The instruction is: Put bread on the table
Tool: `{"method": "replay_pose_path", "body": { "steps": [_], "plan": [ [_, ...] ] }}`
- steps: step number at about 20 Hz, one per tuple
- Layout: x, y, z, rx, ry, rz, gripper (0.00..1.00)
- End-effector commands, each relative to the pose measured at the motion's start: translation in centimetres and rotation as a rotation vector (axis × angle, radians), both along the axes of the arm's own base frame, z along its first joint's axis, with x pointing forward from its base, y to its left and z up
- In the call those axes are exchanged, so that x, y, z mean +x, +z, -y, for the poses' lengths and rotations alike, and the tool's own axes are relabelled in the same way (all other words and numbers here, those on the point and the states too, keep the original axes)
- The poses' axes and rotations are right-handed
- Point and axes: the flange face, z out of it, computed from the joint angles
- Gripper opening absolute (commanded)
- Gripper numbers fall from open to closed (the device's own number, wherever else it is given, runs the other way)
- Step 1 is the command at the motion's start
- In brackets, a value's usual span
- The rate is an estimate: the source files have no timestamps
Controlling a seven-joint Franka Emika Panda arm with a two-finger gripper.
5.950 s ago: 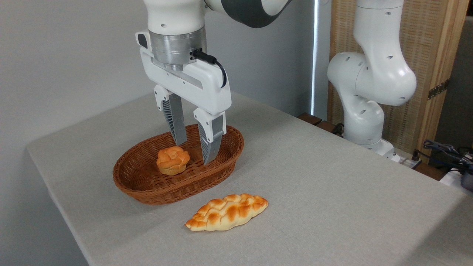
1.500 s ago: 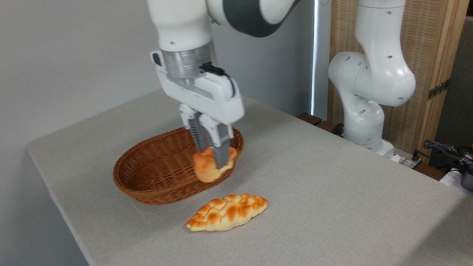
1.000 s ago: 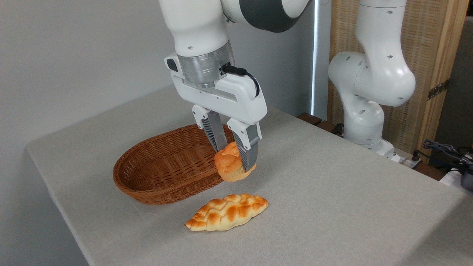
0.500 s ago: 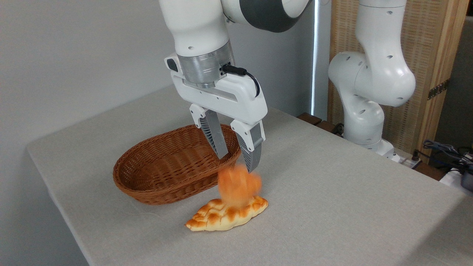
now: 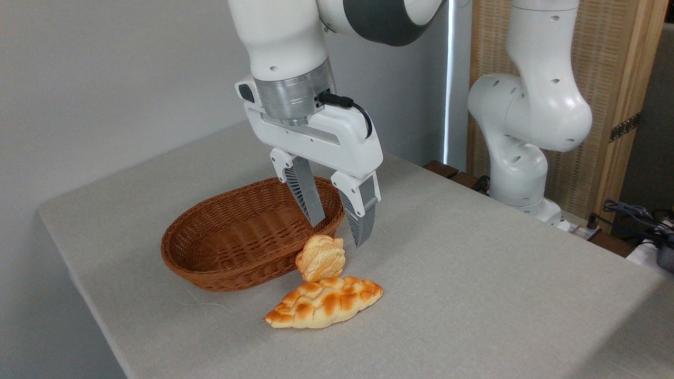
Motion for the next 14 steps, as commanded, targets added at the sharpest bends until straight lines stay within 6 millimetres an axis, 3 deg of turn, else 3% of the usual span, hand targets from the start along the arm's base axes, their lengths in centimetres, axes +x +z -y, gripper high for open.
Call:
{"method": "replay_pose_path", "body": {
  "steps": [1,7,14],
  "plan": [
    [0.1,2.5,-0.4,0.007,0.014,0.046,1.00],
    [2.1,3.6,0.7,0.002,-0.020,0.195,1.00],
    [2.3,3.3,1.2,-0.049,-0.112,0.198,1.00]
  ]
}}
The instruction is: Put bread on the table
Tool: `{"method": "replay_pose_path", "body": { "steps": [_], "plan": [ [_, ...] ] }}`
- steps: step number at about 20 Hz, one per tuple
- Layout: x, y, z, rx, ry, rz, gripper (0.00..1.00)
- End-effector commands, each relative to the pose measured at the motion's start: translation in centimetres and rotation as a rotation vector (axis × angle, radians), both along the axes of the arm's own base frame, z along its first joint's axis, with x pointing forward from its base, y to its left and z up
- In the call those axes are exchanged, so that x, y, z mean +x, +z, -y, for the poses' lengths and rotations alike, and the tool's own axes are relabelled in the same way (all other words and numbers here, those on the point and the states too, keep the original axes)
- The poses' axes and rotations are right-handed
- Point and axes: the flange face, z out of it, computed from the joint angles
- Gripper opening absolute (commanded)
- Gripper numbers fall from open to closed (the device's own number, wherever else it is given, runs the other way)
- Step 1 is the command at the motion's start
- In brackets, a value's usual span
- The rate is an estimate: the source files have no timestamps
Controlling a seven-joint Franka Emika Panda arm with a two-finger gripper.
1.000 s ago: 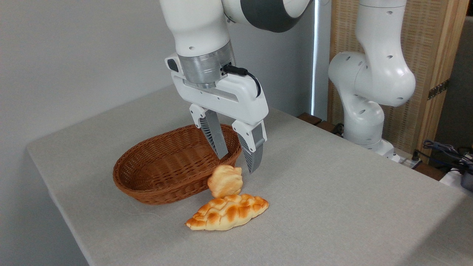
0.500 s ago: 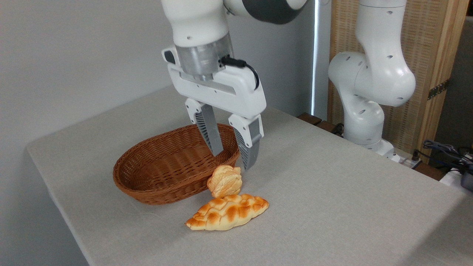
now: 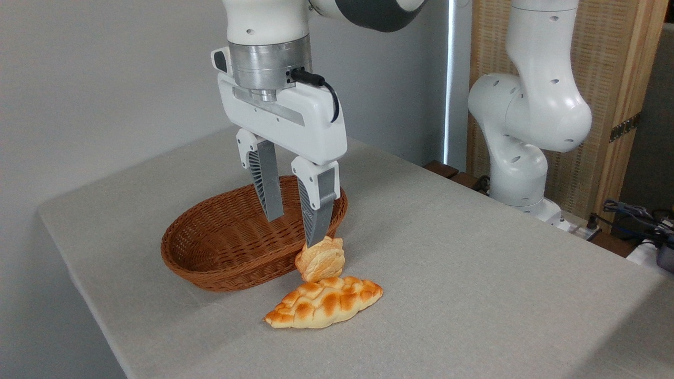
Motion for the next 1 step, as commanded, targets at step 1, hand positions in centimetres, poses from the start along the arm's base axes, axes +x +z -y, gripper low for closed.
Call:
{"method": "replay_pose_path", "body": {
  "steps": [1],
  "plan": [
    [-0.11,0.11,-0.08,-0.023,-0.031,0.006,1.00]
  ]
}}
